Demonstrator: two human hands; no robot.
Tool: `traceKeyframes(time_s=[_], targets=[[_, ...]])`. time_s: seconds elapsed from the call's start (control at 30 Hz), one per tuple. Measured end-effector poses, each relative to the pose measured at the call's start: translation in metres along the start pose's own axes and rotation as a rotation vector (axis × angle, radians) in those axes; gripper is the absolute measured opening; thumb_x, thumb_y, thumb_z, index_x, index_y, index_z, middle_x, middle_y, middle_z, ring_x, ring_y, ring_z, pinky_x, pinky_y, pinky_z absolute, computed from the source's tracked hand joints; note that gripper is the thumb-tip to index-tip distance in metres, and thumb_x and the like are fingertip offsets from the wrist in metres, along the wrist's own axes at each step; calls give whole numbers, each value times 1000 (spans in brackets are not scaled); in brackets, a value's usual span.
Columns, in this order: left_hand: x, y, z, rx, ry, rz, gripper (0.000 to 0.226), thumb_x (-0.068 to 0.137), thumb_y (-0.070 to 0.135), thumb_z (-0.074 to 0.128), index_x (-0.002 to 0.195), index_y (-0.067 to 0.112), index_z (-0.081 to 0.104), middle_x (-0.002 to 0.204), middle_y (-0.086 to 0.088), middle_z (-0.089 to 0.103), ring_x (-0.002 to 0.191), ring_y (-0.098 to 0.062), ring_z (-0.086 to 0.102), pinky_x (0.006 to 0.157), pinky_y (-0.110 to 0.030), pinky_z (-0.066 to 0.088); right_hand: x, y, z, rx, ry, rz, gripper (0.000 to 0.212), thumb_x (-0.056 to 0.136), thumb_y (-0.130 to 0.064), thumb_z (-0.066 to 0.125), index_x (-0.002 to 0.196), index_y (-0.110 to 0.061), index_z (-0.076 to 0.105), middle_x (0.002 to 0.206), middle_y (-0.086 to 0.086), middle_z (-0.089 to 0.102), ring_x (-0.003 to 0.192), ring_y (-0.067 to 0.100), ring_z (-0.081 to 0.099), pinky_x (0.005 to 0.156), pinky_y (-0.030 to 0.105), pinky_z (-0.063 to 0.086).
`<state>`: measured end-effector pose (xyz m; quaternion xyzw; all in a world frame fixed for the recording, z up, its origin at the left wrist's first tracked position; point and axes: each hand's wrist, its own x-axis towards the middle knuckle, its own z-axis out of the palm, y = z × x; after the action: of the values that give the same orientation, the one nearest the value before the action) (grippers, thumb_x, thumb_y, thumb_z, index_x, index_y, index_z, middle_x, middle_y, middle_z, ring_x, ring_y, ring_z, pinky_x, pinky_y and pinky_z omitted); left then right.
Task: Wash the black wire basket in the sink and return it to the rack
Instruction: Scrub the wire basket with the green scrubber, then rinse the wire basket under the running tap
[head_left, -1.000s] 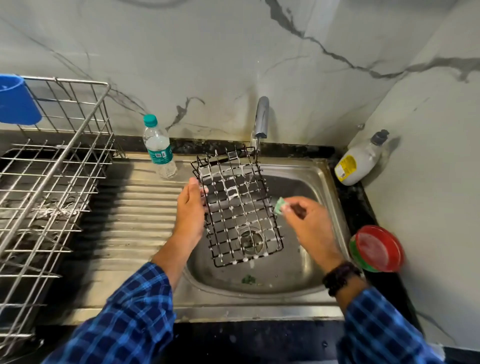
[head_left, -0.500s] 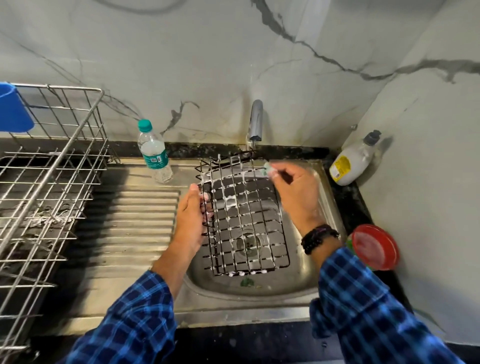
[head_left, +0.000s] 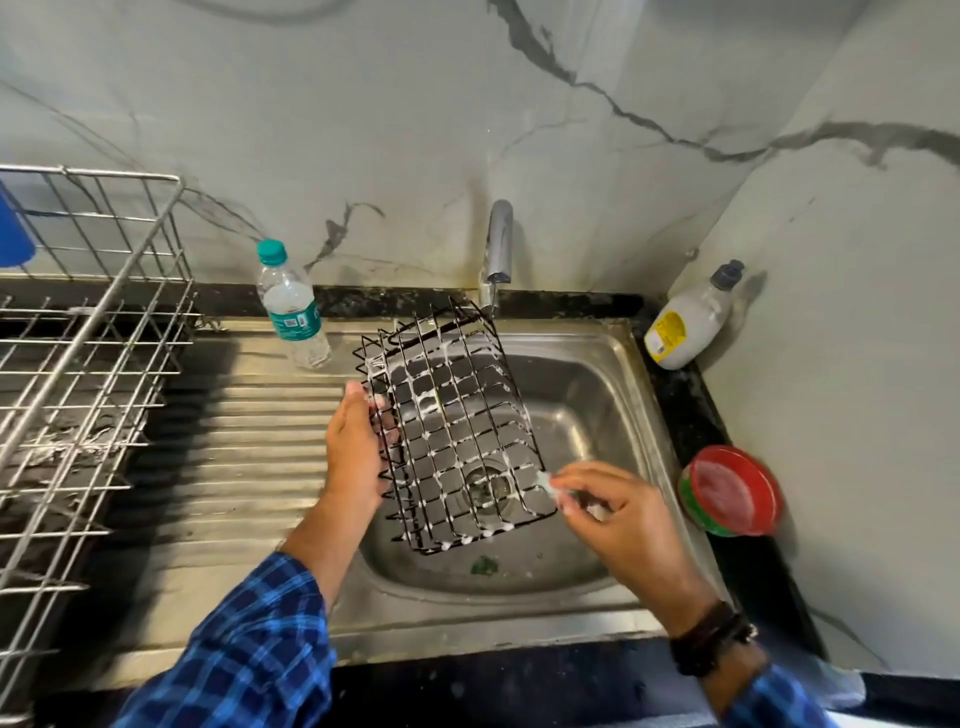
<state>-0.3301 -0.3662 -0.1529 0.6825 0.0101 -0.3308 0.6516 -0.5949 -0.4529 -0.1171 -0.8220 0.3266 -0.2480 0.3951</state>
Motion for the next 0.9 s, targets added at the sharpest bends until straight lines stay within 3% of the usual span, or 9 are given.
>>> traceKeyframes(time_s=[0.07,0.17,0.23,0.4,0.5,0.6,0.73,0.8,0.9], targets=[[-3,-1,2,-8,-15,15,55,103,56,34,132,16,58,97,-5,63,72,-13,56,64,-37,55,-2,9,-17,-59,-57,27,29,84,1,76,97,-24,78,95,-12,74,86,8,70,75,18,56],[-4,-2,4,-68,-8,-14,42,104,53,36,108,20,62,83,-2,62,62,-13,57,42,-25,48,2,36,-58,-158,250,180,28,86,-2,74,93,-30,75,91,-14,73,86,4,69,78,12,51],[-4,-2,4,-99,7,-27,39,104,52,37,99,22,61,78,-1,60,57,-13,55,38,-22,46,5,62,-96,-397,391,275,18,87,-10,72,92,-26,79,90,-9,74,86,12,69,82,23,51],[-6,1,3,-100,41,-13,42,105,51,36,103,17,61,77,-1,59,57,-12,52,36,-18,43,2,96,-136,-591,139,679,26,88,-35,73,97,-11,78,86,14,75,73,25,66,70,29,46],[-8,-2,6,-132,26,-19,42,104,52,37,101,18,61,76,1,59,52,-8,53,37,-17,42,9,86,-117,-711,138,557,27,93,-29,68,113,-11,74,103,16,73,91,34,68,81,36,50],[-11,-8,12,-144,15,-63,42,102,57,38,98,24,64,76,2,63,54,-10,55,44,-25,45,31,44,-67,-365,260,374,25,95,-33,64,110,-15,74,98,4,73,88,27,69,78,34,52],[-16,-10,31,-252,-35,-156,50,100,62,37,106,22,68,99,-5,71,83,-20,65,72,-38,53,83,7,-8,585,-322,793,63,87,-71,55,121,-19,65,95,-4,74,77,10,70,69,33,57],[-12,-7,39,-218,-25,-146,53,100,64,32,108,24,67,95,-3,71,82,-19,64,73,-35,52,102,6,-2,642,-357,711,51,92,-59,58,118,-16,69,82,-6,69,63,6,61,54,21,50],[5,-9,44,-25,-73,-92,44,105,53,31,123,25,59,121,4,61,115,-17,53,103,-41,42,120,8,1,602,-267,515,29,99,-39,60,107,-13,68,69,-4,49,49,4,37,41,15,32]])
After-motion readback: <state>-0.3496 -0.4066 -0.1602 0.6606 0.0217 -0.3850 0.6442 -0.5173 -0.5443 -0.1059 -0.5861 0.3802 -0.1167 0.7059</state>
